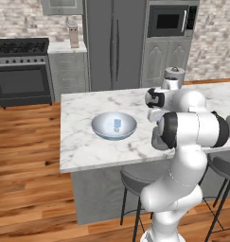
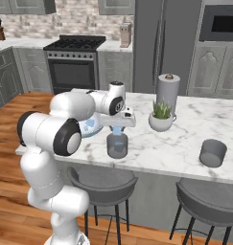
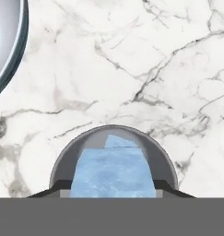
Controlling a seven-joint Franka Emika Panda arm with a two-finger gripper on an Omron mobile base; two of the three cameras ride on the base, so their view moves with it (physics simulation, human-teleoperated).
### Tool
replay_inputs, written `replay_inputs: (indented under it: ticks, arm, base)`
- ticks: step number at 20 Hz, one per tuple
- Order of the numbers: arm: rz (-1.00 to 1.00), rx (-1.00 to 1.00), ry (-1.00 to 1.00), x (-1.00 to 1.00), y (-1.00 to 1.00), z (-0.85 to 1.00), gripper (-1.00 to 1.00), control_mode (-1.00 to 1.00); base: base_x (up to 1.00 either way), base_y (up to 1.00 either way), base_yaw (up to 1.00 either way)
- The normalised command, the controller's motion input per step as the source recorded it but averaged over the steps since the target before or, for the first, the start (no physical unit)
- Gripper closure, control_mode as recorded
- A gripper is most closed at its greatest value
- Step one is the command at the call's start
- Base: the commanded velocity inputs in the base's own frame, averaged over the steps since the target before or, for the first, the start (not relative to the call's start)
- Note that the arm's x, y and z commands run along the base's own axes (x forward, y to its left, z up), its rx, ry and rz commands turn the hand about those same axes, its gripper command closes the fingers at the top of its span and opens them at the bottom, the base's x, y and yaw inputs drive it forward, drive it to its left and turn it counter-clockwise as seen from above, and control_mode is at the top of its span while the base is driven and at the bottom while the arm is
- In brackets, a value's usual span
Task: There are four ice cubes in the ice bowl. Place two ice cubes in each glass of water.
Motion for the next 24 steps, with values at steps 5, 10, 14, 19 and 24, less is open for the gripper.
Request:
replay_inputs:
  ticks: [5,10,14,19,24]
  arm:
    - [0.0,0.0,0.0,-0.04,-0.18,-0.01,1.0,-1.0]
    - [0.0,0.0,0.0,-0.03,-0.18,0.0,1.0,-1.0]
    - [0.0,0.0,0.0,0.02,0.0,0.0,1.0,-1.0]
    - [0.0,0.0,0.0,0.0,0.0,0.0,1.0,-1.0]
    - [0.0,0.0,0.0,0.0,0.03,-0.04,1.0,-1.0]
  base:
    - [0.0,0.0,0.0]
    - [0.0,0.0,0.0]
    - [0.0,0.0,0.0]
    - [0.0,0.0,0.0]
    - [0.0,0.0,0.0]
